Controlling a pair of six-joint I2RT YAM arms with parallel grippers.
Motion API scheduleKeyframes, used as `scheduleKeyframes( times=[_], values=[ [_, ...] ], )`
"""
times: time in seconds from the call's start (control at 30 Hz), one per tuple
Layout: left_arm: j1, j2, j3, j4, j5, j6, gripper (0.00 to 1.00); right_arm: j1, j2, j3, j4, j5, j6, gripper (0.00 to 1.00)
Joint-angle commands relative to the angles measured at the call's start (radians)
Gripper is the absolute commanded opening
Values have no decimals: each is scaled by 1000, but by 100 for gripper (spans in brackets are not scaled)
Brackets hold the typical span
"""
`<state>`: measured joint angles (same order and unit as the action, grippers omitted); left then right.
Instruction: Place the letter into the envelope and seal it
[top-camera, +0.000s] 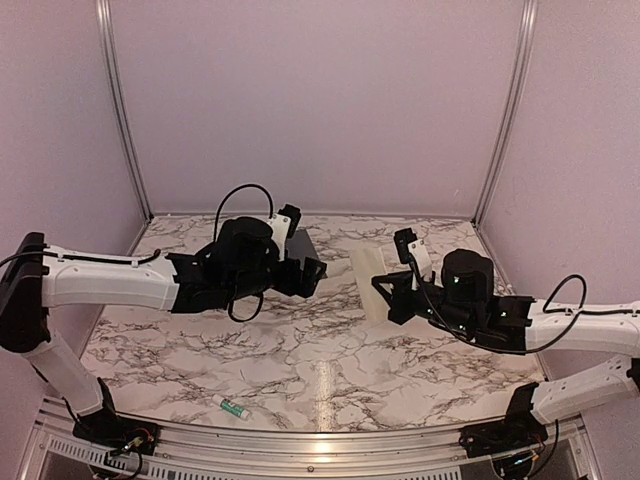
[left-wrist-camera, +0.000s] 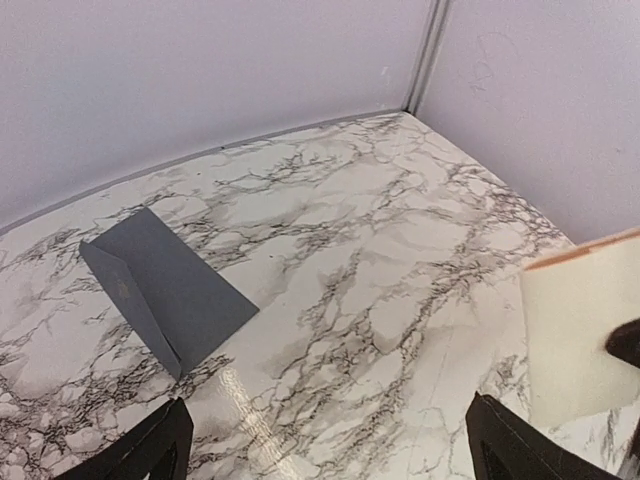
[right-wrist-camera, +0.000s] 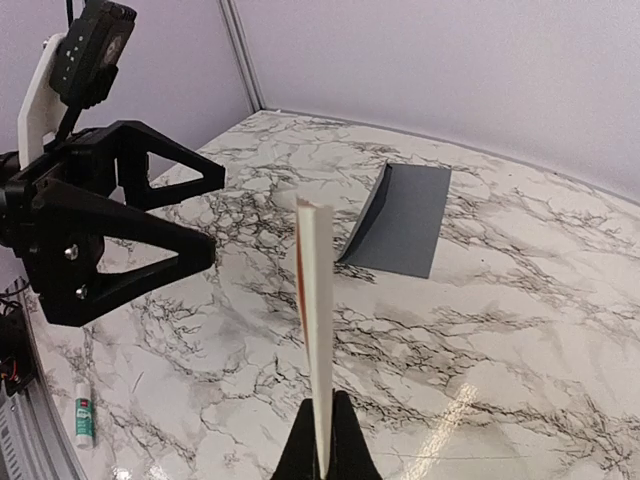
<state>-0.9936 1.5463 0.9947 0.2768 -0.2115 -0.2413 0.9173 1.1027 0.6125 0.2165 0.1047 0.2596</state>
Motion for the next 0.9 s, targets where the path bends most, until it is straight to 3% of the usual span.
scheduleKeyframes(
  times=[0.0, 0.17, 0.27, 0.53, 0.87],
  values=[
    [62, 200, 244, -299, -255, -115, 99, -24, -3, -26, -5, 173, 47, 0],
    [127, 478, 585, -533, -328, -158, 94, -58, -10, -47, 12, 157, 52, 0],
    [168, 593, 717, -610, -320, -174, 91, -76, -10, -56, 13, 143, 51, 0],
    [245, 772, 886, -647, -251, -165, 77, -102, -6, -75, 23, 119, 38, 0],
    [274, 887, 1011, -670, -222, -170, 73, -109, 6, -92, 61, 93, 10, 0]
  ],
)
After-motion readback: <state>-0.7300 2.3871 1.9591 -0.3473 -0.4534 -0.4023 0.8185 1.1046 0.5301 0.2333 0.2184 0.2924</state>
